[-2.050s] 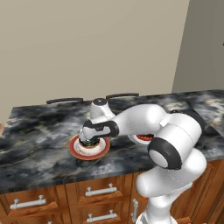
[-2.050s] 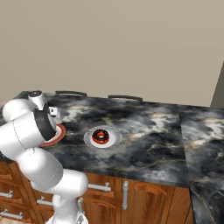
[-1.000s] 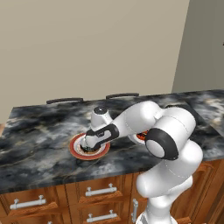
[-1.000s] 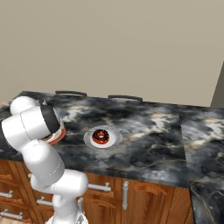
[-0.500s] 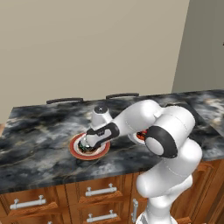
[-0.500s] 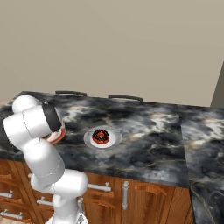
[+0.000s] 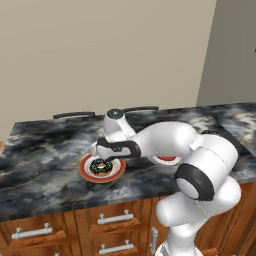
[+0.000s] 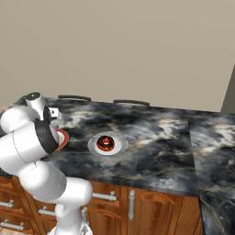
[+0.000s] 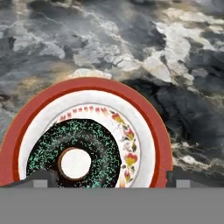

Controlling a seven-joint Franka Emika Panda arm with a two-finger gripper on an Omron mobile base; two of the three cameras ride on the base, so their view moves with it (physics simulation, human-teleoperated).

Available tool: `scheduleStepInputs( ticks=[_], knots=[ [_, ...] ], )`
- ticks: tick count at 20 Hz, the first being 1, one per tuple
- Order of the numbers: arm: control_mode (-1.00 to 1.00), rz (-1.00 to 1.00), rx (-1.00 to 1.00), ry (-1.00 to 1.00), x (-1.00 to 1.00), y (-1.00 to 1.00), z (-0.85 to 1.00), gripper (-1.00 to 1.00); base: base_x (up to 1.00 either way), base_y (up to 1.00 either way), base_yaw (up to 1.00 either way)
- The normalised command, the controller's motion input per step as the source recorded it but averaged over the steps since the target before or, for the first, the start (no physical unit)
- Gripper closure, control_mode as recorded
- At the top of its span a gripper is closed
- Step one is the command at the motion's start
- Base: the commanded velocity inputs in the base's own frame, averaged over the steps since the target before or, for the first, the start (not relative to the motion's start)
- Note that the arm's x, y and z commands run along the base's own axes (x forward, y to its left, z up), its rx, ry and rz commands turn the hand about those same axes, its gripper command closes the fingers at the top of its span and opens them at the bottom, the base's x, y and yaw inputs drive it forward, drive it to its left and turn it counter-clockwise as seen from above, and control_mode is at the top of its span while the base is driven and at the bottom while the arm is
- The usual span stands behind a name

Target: Place the pastries on the plates.

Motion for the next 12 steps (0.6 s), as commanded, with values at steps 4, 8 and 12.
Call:
scheduleStepInputs(
  ticks=[4,8,12],
  knots=[
    [-1.0,0.02,0.05,-0.12,-0.52,0.0,0.88,-1.0,0.0,0.0,0.0],
    [-1.0,0.0,0.05,-0.05,-0.59,-0.09,0.91,-1.0,0.0,0.0,0.0],
    [-1.0,0.0,0.04,0.0,-0.54,-0.25,0.88,-1.0,0.0,0.0,0.0]
  ],
)
